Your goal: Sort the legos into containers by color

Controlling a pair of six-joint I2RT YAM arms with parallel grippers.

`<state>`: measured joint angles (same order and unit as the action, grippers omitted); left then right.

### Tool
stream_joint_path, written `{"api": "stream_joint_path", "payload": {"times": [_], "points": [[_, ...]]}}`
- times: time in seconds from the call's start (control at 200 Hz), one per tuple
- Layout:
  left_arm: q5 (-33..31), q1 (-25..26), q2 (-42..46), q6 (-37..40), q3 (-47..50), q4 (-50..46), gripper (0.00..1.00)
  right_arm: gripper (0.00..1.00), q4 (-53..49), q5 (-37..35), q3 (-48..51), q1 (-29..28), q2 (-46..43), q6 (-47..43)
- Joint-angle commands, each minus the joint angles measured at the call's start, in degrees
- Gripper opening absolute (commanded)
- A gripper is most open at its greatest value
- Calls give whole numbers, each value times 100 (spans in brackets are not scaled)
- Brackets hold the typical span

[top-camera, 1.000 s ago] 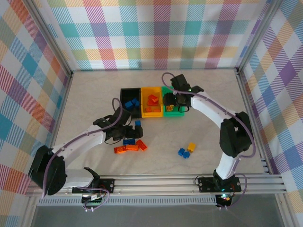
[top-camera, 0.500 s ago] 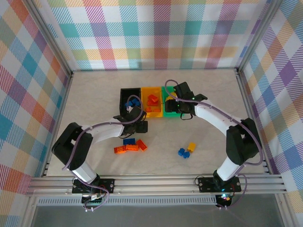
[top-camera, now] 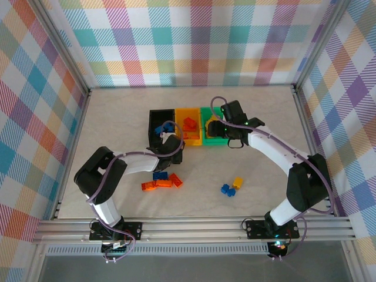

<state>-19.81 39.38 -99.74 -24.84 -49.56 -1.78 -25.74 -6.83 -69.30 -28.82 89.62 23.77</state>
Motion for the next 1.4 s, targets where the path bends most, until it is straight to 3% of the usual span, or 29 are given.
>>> {"api": "stream_joint_path", "payload": {"times": [0.0,0.18,0.3,0.485,0.625,0.7,0.915,1.09,1.27,1.355,1.395], "points": [[-185,53,-89,-55,131,145,53,72,87,33,-16,48,-139,92],[-208,55,19,-47,260,282,37,72,94,33,-4,55,-142,119],[-61,84,318,-123,387,190,32,72,56,41,-4,52,-129,127],[358,201,1565,-446,496,-609,31,72,113,67,97,49,-164,162],[396,148,2110,-560,-163,-1905,31,72,215,137,237,47,-165,248],[514,-136,2178,-557,-494,-2203,31,72,262,173,310,52,-144,287],[883,-1132,1281,-531,-1610,-2277,30,72,234,229,382,52,-152,330],[982,-1538,-40,-451,-2831,-2571,27,70,212,446,496,46,-383,275],[1034,-1705,-941,-490,-3738,-3005,26,69,311,1332,875,-96,-721,24],[1108,-1714,-1108,-524,-3948,-3065,33,70,432,1754,1122,-338,-839,-140],[1188,-1710,-1109,-538,-3966,-3037,46,70,552,1958,1235,-518,-859,-262]]}}
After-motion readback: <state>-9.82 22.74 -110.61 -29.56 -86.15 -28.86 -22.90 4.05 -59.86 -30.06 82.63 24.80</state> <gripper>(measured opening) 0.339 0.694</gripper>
